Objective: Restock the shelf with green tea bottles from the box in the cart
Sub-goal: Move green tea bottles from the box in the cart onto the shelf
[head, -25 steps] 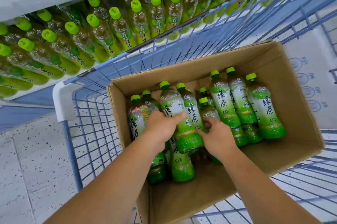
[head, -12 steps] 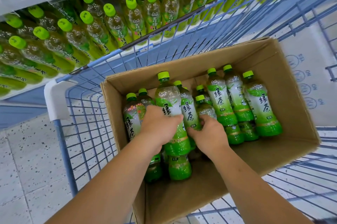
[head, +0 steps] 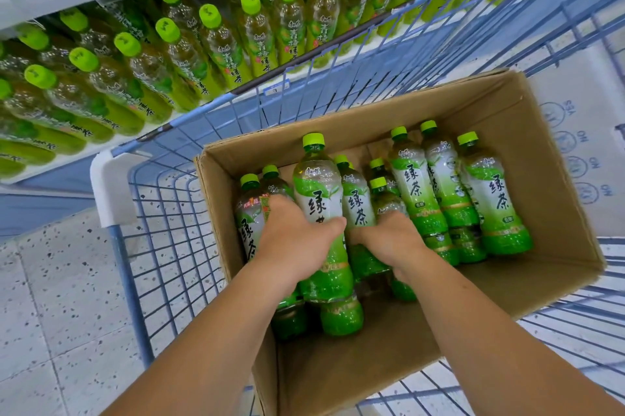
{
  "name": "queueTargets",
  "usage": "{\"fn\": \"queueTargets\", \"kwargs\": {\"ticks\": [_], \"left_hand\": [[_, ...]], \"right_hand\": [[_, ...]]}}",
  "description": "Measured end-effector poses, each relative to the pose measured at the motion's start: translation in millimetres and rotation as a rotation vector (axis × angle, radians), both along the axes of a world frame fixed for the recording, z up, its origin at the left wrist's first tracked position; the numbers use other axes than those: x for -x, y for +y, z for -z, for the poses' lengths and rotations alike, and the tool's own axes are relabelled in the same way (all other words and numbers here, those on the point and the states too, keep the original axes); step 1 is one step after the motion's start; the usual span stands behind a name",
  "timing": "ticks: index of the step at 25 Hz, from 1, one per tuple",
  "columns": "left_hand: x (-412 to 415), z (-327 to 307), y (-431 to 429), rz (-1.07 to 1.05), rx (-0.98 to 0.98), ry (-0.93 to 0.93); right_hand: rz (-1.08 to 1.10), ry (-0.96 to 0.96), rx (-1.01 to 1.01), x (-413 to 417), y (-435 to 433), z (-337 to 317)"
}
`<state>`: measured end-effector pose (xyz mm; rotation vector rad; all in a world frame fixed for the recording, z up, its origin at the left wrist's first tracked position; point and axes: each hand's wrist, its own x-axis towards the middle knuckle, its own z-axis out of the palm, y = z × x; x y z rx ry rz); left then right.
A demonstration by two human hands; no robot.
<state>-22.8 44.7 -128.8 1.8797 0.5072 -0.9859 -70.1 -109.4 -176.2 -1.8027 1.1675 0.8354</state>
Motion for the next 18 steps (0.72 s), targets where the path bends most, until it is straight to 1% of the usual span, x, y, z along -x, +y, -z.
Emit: {"fn": "queueTargets", "kwargs": {"ticks": [3, 7, 11, 14, 18], "left_hand": [[-1, -8, 7, -0.017, 0.037, 0.027], [-8, -26, 25, -0.027, 0.086, 0.047], [-14, -46, 41, 0.026, 0.068, 0.007], [-16, -79, 51, 0.052, 0.070, -0.051], [-22, -134, 71, 0.072, 0.137, -0.111]], "right_hand": [[0.138, -0.074, -0.127, 5, 0, -21], [0.263, -0.223, -0.056, 21, 20, -32], [0.277, -0.255, -0.058, 30, 39, -52], [0.317, -0.327, -0.054, 36, 57, -91], [0.386, -0.432, -0.026, 38, 83, -160]]}}
